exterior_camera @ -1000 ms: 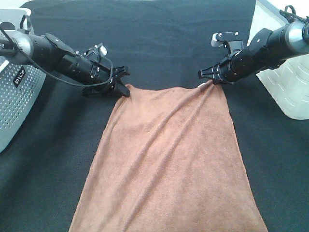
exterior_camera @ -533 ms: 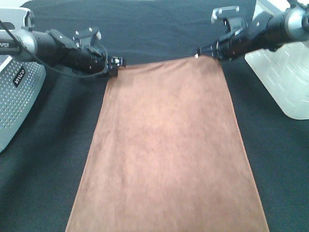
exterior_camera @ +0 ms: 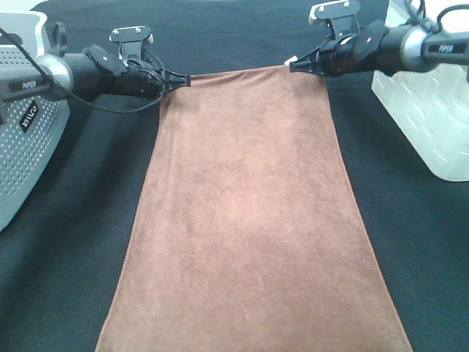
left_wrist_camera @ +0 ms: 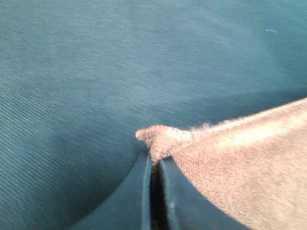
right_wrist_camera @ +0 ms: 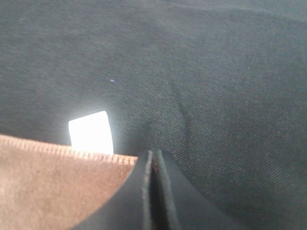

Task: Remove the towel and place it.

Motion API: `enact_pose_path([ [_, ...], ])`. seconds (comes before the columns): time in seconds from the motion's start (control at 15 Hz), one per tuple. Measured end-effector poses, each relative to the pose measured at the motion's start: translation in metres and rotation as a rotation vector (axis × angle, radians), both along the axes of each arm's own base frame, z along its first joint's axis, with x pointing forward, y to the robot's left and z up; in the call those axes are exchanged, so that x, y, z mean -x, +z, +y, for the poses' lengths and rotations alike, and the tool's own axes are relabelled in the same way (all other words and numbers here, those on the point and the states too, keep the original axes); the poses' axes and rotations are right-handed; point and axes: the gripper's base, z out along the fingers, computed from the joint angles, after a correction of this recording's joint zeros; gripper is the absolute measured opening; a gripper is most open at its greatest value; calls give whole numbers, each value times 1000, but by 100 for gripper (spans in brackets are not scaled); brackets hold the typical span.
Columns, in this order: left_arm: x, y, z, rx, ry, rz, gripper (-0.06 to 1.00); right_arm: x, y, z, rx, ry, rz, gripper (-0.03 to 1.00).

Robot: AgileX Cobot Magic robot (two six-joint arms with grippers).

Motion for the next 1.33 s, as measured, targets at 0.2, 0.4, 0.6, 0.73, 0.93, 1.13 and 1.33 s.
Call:
enact_pose_path([
  [0.2, -4, -16, 0, -14, 36, -34, 0, -2, -21, 2, 18, -14, -26, 0],
  [0.4, -4, -31, -2, -19, 40, -26, 0, -3, -39, 0, 57, -13, -48, 0],
  [0.6, -5, -32, -3, -18, 38, -27, 0, -4, -44, 1, 79, -8, -67, 0],
  [0.73, -4, -32, -3, -18, 33, -22, 0, -4, -42, 2, 74, -15, -86, 0],
  [0.93, -5, -32, -1, -31, 31, -25, 7, -5, -42, 0, 52, -33, -86, 7],
  [1.13, -6, -31, 3, -44, 32, -32, 23, -5, -42, -3, 51, -38, -83, 15],
  [1.33, -7, -31, 6, -87, 21, -48, 45, -5, -44, -5, 78, -16, -67, 35],
])
